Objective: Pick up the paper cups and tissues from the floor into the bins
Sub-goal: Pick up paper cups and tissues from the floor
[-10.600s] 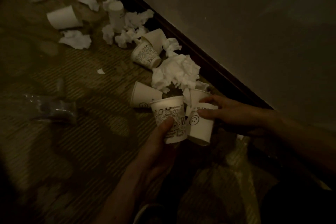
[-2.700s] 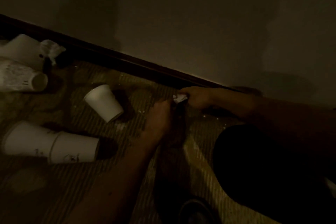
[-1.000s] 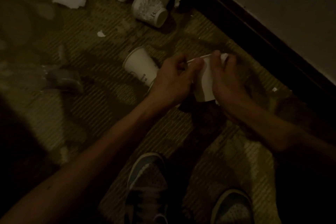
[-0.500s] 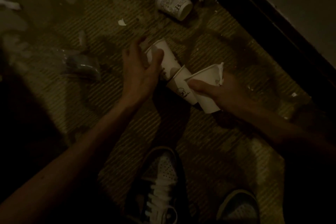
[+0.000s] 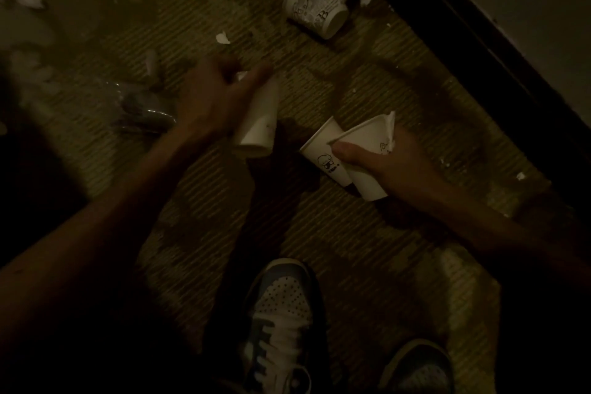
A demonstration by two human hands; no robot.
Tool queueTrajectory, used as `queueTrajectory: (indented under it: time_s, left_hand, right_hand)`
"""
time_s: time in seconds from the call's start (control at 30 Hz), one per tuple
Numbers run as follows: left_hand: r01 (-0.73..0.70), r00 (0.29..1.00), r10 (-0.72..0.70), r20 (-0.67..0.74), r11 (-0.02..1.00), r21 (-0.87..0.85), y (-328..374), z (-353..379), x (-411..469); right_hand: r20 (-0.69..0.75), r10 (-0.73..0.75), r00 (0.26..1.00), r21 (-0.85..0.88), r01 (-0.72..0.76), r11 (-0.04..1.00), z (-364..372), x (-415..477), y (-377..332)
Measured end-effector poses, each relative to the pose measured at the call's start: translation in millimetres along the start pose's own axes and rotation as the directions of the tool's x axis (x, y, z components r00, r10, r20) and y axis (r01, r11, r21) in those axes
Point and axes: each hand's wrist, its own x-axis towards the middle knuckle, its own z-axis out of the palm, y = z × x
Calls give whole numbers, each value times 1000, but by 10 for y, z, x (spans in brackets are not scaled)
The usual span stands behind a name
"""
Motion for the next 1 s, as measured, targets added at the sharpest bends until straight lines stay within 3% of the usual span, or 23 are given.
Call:
queueTrajectory:
  time_s: [0.07, 0.13, 0.27, 0.37, 0.5, 0.73, 1.0]
  left_hand:
    - [-17, 958, 6, 286, 999, 36, 48, -73, -67]
    - [-87, 880, 32, 474, 991, 97, 60, -8, -187]
    - [-75, 812, 47, 581, 997, 26, -18, 266, -366]
    - [-35, 819, 44, 572, 999, -27, -79, 457, -421]
    - [-31, 882, 96, 461, 989, -146, -76, 721, -508]
    - [-32, 955, 71, 288, 990, -137, 74, 847, -470]
    - [-151, 922, 219, 320, 963, -222, 611, 974, -343]
  right_hand:
    - [-6, 15, 1000, 17, -15, 1000, -20, 9, -4]
    - [-32, 28, 999, 12, -27, 1000, -40, 28, -3]
    - [-58, 49, 997, 28, -47, 998, -59, 26, -12]
    - [-73, 67, 995, 42, -64, 997, -60, 6, -12]
    - [-100, 94, 991, 60, -88, 994, -42, -12, -9]
    - [-239, 124, 963, -52, -140, 989, -27, -59, 98]
    - [-390, 72, 918, -65, -105, 992, -423, -180, -182]
